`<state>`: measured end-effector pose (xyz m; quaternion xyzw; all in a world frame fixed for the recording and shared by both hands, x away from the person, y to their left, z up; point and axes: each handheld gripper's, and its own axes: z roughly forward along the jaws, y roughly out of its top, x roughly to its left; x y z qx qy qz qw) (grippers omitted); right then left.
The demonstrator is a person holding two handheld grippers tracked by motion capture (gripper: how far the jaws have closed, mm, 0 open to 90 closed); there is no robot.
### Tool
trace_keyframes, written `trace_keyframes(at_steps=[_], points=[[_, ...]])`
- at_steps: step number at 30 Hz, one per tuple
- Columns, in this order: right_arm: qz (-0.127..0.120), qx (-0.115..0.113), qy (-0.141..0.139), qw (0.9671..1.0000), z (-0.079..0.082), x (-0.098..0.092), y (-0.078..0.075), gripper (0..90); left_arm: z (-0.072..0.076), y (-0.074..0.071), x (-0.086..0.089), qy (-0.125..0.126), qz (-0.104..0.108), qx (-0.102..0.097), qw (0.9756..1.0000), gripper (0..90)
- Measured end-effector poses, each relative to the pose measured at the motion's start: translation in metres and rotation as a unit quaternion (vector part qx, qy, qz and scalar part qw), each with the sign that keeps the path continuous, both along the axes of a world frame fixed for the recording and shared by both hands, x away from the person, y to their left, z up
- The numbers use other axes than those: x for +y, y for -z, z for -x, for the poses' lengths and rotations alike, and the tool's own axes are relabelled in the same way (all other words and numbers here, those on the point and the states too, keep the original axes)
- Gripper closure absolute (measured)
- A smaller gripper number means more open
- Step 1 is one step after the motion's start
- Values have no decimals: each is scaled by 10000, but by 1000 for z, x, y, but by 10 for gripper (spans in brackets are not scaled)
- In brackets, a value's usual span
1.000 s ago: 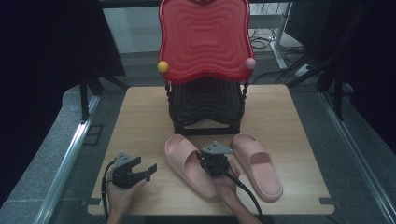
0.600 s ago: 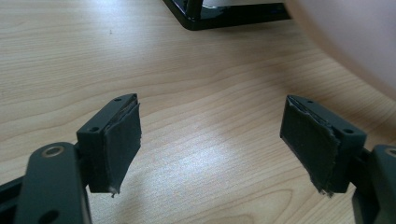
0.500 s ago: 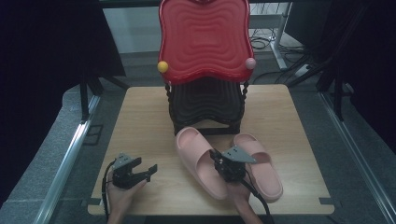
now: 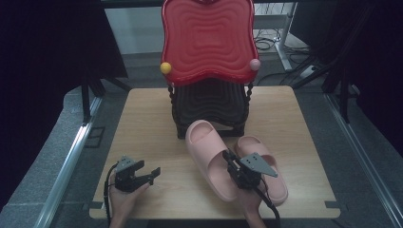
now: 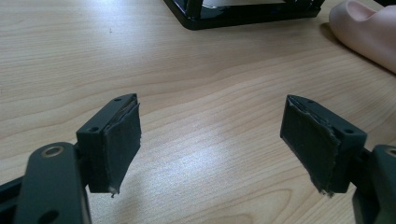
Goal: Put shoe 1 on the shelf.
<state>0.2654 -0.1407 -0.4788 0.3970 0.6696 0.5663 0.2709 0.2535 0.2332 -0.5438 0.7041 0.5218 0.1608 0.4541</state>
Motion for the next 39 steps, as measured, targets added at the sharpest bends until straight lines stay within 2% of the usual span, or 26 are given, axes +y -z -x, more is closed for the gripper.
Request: trace_keyframes(at_steps=[12, 16, 27, 32, 39], points=[[-258, -611, 78, 9978, 8, -2, -35, 846, 0, 0, -1, -1, 7, -16, 10000, 206], [-298, -702, 84, 9970, 8, -2, -42, 847, 1, -1, 0, -16, 36, -98, 9999, 213], [-440, -904, 149, 9948, 2, 4, -61, 847, 0, 0, -1, -9, 16, -66, 10000, 211], [-436, -981, 190, 9940, 0, 4, -67, 848, 1, -1, 1, -37, 41, -123, 9999, 213], [-465, -1111, 190, 9925, -3, 6, -82, 848, 1, -1, 0, 17, 73, -95, 9999, 213]])
